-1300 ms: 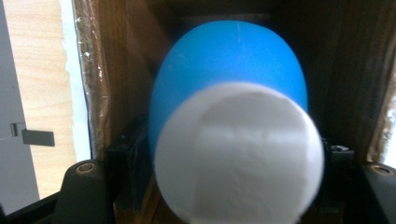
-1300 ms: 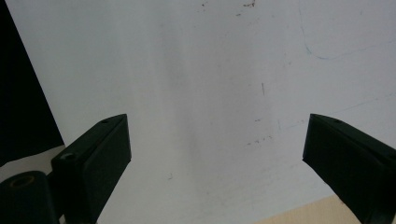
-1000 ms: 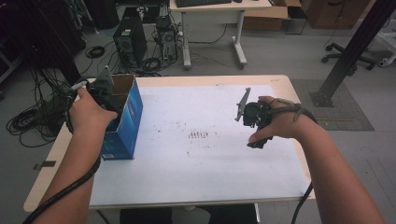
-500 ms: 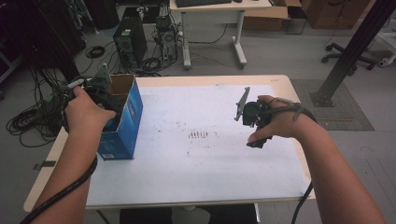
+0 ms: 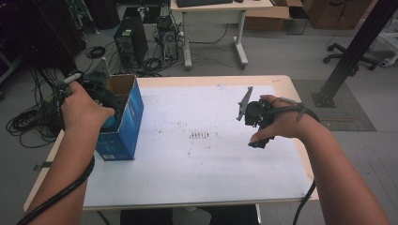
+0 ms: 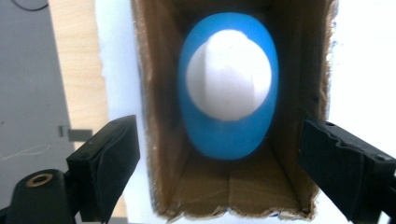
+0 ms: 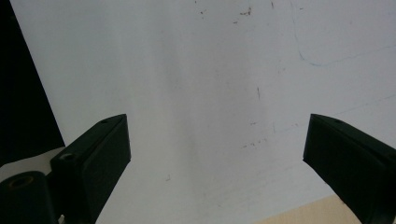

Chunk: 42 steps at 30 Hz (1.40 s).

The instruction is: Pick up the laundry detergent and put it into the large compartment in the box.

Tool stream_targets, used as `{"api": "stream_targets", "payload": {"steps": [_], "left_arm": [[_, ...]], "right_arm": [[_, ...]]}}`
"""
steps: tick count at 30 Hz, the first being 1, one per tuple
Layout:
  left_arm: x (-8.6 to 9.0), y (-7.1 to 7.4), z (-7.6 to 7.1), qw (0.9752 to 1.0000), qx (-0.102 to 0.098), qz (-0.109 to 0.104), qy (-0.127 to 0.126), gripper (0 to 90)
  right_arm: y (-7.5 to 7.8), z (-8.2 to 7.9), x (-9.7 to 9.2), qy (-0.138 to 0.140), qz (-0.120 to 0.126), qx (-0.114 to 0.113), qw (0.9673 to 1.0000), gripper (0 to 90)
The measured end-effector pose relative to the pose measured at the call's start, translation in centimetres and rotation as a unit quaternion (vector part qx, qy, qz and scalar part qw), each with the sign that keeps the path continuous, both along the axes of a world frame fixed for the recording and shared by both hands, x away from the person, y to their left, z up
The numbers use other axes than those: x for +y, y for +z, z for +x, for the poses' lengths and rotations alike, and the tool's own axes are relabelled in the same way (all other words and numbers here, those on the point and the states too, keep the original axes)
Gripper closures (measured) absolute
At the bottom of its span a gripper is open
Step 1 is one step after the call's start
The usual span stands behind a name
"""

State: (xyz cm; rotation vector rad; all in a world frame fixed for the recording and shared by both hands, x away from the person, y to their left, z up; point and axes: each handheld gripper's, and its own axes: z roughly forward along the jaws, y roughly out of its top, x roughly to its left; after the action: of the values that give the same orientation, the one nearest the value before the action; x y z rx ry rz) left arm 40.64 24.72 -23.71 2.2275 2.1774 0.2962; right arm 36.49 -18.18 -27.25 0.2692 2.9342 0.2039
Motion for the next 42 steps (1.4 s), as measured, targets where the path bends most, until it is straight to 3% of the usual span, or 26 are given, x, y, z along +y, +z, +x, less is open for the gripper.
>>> {"api": "stream_targets", "payload": {"steps": [17, 25, 30, 36, 39, 42], "left_arm": [[0.1, 1.0, 0.3, 1.0, 0.007, 0.003, -0.005, 0.6], [0.1, 1.8, 0.3, 0.9999, 0.001, -0.002, -0.01, 0.2], [-0.4, 3.3, 0.3, 0.9996, -0.007, 0.006, -0.025, 0.2], [-1.2, 4.8, 0.5, 0.9983, -0.011, 0.009, -0.057, 0.2], [-2.0, 5.2, 0.7, 0.9957, -0.011, 0.003, -0.092, 0.2], [-2.8, 5.8, 0.9, 0.9913, -0.012, 0.001, -0.131, 0.2]], "right_arm": [[0.1, 0.0, -0.5, -0.001, 0.0, -0.001, 1.0, 7.4], [0.2, -0.1, -0.7, -0.006, 0.0, 0.001, 1.0, 7.4], [0.4, -0.1, -0.7, -0.006, 0.0, 0.0, 1.0, 7.4], [0.4, -0.1, -1.0, -0.005, 0.002, -0.002, 1.0, 7.4], [0.4, -0.1, -1.1, -0.005, 0.002, -0.002, 1.0, 7.4], [0.5, 0.0, -1.1, -0.004, 0.001, -0.001, 1.0, 7.4]]}}
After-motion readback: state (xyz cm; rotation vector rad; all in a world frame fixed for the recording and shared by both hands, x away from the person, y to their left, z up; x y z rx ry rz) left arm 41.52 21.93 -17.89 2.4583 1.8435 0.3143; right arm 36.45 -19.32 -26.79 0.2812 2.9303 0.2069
